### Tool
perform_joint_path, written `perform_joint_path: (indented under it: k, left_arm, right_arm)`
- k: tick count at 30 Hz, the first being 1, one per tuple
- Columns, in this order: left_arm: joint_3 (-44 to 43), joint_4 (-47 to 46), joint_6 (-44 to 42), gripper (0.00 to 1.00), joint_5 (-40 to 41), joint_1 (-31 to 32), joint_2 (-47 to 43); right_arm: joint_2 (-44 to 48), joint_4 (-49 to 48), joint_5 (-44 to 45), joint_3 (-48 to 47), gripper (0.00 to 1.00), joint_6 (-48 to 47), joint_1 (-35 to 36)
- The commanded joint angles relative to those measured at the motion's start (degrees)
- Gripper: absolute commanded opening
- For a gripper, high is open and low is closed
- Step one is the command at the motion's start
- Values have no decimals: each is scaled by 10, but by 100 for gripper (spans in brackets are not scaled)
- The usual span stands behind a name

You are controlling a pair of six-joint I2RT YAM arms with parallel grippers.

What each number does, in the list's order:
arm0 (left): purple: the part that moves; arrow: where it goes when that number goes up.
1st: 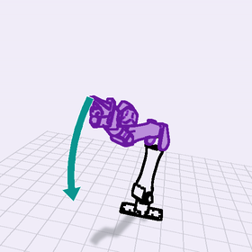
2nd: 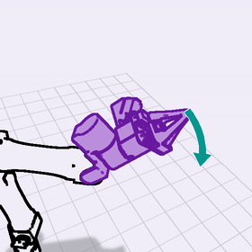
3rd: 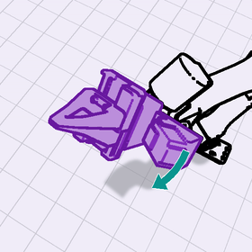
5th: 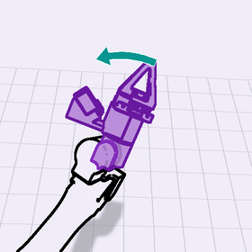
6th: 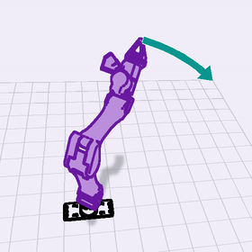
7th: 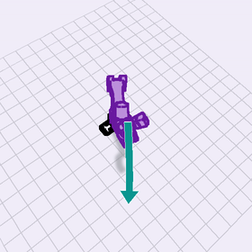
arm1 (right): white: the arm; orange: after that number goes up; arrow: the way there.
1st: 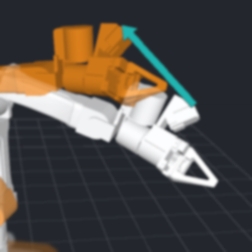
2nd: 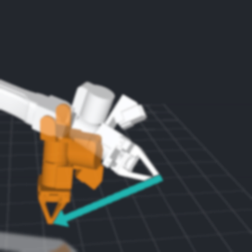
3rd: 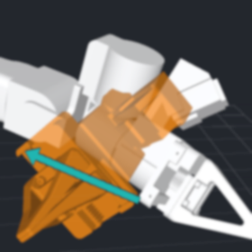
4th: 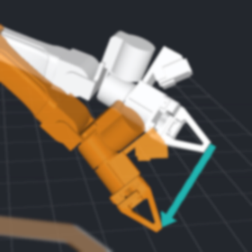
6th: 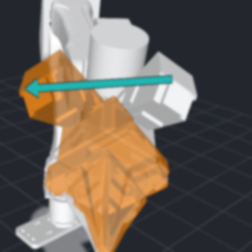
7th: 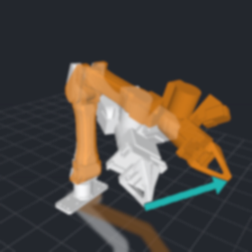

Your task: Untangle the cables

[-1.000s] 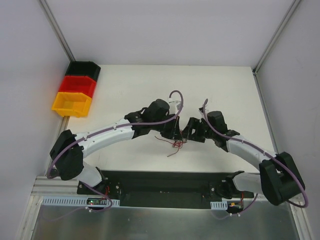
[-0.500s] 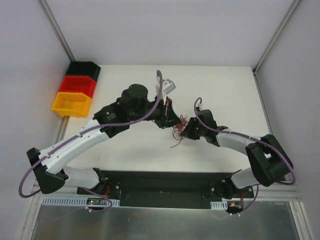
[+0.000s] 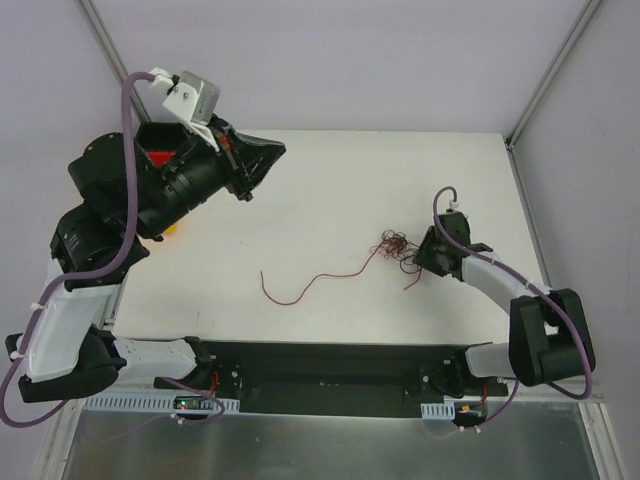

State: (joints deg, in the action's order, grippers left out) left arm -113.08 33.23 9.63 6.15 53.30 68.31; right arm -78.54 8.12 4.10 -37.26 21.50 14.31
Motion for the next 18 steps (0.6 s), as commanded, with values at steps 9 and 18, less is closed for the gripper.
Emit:
perform_joint_path:
  k: [9, 18]
  left_arm:
    - [216, 9, 40, 45, -101, 5, 70]
    - [312, -119, 50, 90, -204, -35, 224]
  right_arm:
    - [145, 103, -55, -15, 74, -123, -7]
    - [125, 68, -133, -21, 74, -102, -7]
